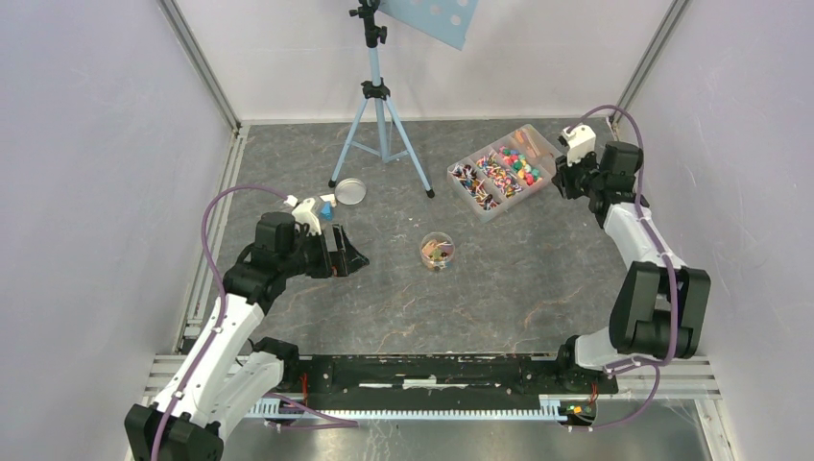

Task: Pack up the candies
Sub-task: Scoop the fake candies from the storage box, then place the fake candies in the packing bottle.

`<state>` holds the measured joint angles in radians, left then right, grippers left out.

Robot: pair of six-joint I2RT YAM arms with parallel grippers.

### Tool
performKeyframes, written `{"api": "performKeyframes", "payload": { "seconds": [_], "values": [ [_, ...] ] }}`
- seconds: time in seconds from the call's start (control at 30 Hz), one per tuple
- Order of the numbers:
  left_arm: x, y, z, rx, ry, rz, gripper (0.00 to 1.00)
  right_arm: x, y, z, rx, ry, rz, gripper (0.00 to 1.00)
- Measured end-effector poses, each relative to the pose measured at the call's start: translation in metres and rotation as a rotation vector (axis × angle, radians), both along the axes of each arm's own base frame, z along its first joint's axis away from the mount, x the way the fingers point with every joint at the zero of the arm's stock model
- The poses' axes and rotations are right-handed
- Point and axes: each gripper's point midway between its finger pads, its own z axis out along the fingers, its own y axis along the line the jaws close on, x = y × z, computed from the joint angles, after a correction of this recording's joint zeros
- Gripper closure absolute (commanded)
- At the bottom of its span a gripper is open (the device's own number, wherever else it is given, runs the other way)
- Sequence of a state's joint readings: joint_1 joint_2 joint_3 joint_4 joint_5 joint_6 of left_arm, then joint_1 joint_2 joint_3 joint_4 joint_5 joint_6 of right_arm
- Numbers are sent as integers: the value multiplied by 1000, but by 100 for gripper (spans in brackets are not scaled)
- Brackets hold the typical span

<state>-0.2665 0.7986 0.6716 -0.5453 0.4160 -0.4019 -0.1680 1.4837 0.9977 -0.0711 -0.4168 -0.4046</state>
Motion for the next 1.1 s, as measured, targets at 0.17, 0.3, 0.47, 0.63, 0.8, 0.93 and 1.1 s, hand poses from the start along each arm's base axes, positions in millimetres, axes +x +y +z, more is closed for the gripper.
{"api": "performKeyframes", "payload": {
  "seconds": [0.17, 0.3, 0.47, 0.63, 0.8, 0.93, 1.1],
  "values": [
    [0, 0, 2, -2, -7, 0, 0, -13, 13, 17, 11, -37, 40, 100],
    [0, 0, 2, -2, -7, 0, 0, -31, 28, 23, 7, -57, 79, 100],
    [0, 0, 2, -2, -8, 0, 0, -56, 53, 24, 0, -67, 146, 100],
    [0, 0, 2, -2, -7, 0, 0, -80, 97, 24, 3, -80, 274, 100],
    [0, 0, 2, -3, -7, -1, 0, -110, 134, 20, 7, -86, 397, 100],
    [0, 0, 2, -4, -7, -2, 0, -128, 145, 15, -29, -84, 463, 100],
    [-1, -1, 1, -5, -4, -5, 0, -147, 154, 8, -67, -60, 545, 100]
  ]
}}
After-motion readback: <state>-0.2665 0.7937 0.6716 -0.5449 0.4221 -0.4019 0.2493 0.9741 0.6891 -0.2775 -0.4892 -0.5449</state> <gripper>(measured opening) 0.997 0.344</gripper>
